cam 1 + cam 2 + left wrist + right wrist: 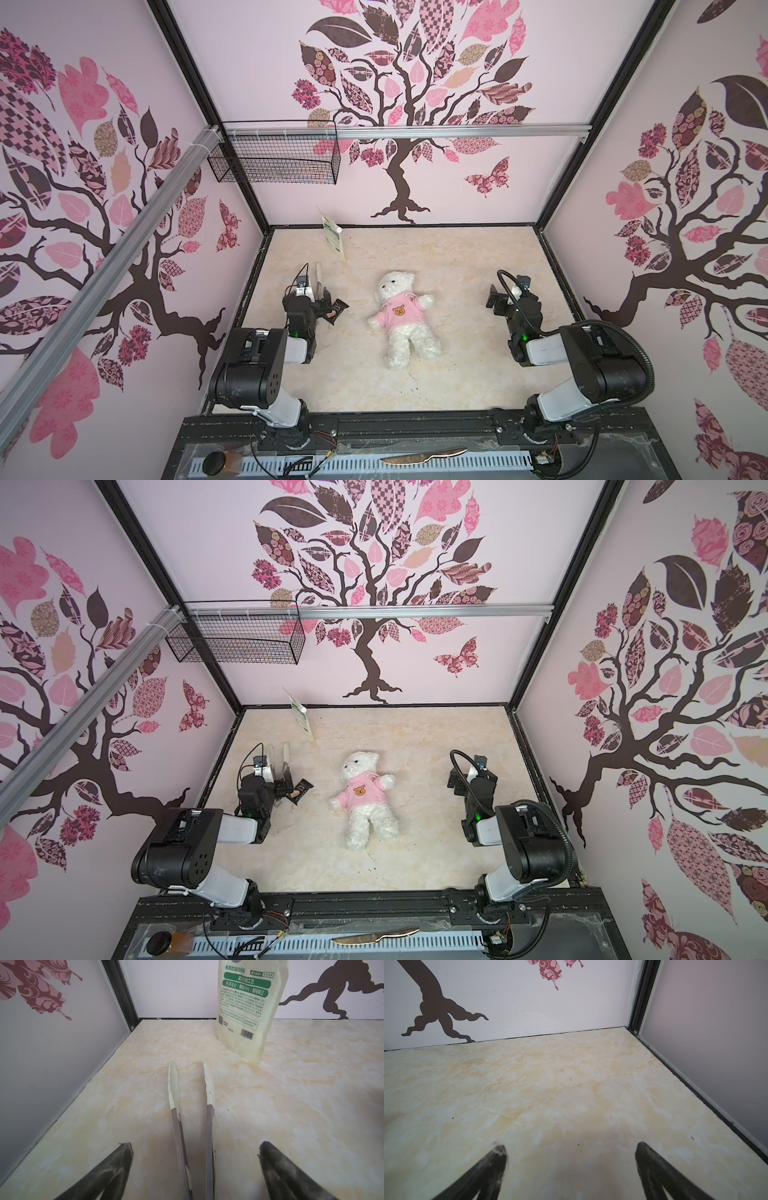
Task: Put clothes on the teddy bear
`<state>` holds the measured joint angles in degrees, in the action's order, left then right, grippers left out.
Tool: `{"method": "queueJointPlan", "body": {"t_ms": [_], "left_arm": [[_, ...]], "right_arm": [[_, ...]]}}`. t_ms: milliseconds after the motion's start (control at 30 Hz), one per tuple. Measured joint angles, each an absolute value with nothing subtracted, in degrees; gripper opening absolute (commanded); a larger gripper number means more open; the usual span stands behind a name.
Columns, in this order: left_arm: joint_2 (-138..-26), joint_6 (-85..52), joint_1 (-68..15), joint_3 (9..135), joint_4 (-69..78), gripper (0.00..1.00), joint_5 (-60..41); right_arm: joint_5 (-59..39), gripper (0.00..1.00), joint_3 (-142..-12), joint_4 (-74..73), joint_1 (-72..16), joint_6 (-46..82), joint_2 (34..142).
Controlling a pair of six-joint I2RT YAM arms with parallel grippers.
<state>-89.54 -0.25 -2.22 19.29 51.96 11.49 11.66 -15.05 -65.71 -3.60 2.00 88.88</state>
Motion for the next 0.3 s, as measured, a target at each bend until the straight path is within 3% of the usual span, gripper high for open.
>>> {"method": "queueJointPlan", "body": {"t_ms": [300], "left_arm": [[-89.5,-0.3,-2.2,19.3,51.7,0.97,11.5]], "right_arm": [[11.6,1.0,-15.0,-65.7,-3.6,2.2,88.9]]}}
